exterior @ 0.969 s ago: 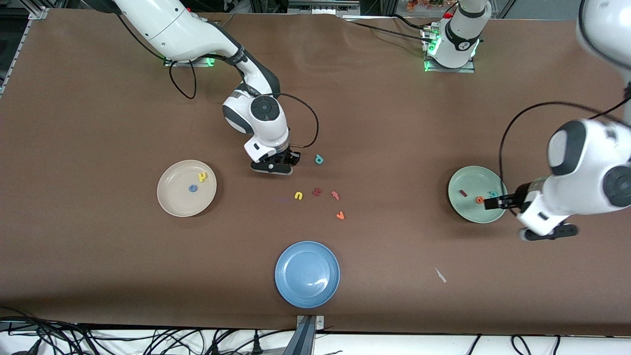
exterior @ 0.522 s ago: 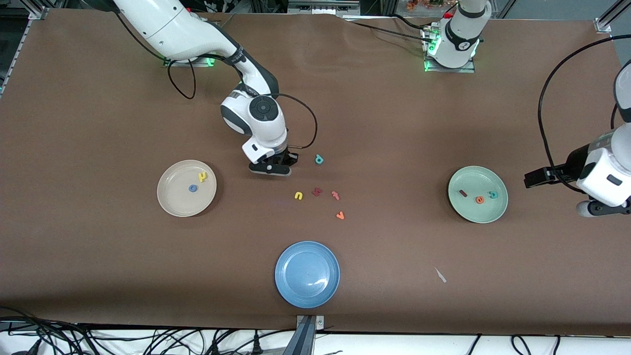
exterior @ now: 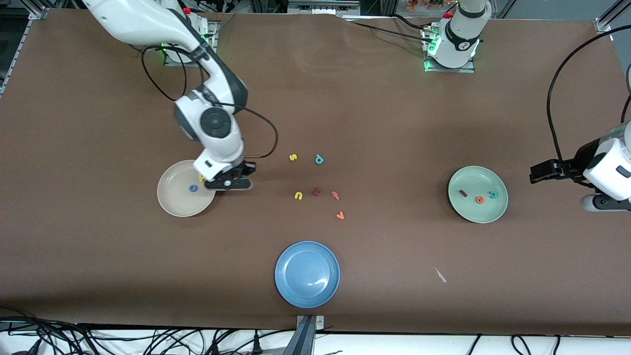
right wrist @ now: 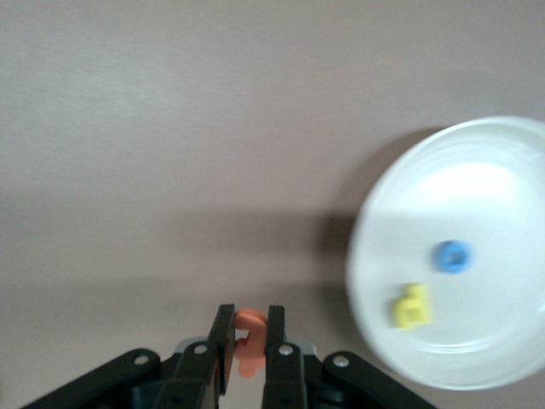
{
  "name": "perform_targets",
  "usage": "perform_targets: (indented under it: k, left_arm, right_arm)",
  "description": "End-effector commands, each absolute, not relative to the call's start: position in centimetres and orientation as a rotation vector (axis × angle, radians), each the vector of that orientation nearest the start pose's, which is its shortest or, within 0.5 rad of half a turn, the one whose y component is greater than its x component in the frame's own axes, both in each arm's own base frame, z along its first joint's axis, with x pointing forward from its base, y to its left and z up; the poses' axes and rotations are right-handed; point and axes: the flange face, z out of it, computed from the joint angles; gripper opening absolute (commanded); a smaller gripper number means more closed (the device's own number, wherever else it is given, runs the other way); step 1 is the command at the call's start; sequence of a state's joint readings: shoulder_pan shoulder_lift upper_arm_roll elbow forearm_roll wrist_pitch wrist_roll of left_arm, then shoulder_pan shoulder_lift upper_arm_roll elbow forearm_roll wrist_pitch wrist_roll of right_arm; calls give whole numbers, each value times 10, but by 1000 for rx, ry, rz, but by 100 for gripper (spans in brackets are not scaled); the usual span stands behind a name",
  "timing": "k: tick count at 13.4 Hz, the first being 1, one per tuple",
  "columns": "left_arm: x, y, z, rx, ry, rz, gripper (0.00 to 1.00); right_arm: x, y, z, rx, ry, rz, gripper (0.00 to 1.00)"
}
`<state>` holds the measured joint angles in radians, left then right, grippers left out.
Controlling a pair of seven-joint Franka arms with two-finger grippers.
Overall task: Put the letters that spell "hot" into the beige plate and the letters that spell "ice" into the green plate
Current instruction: 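Carry the orange 7 to the beige plate and open the right gripper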
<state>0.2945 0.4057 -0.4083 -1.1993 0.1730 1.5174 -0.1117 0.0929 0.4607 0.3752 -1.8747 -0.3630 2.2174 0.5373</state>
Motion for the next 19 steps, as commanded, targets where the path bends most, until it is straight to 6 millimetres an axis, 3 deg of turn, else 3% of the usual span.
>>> perform_targets:
  k: [1,4,5,7,8,10,12,13,14,17,19]
  left_arm:
    - [662,-7,571,-3204,-3,94,100]
    - [662,-7,574,-3216,-8,88,100]
    - [661,-6,575,-3217,-15,86,100]
    - [661,-7,576,-3223,-10,86,100]
    - [658,-8,582,-3234,-8,78,100]
    - [652,-14,591,-3213,-1,59,100]
    - [645,-36,603,-3191,41,36,100]
    - [645,-32,603,-3175,22,38,100]
    - [642,-42,605,-3162,37,34,100]
    - [635,-44,606,-3145,37,43,100]
    - [631,-41,602,-3115,11,58,100]
  right_arm:
    - [585,193,305,-3274,-422,78,14]
    - [600,122,309,-3255,-577,149,16]
    - [602,106,308,-3198,-558,183,21]
    - [604,87,301,-3109,-494,211,56]
    - [604,87,301,-3108,-477,214,71]
    - [606,88,305,-3108,-465,202,85]
    - [607,90,309,-3107,-465,187,89]
    - [607,91,311,-3109,-455,185,90]
    - [609,94,316,-3112,-439,177,90]
    - [622,103,354,-3121,-403,178,89]
    - [625,101,398,-3130,-394,196,89]
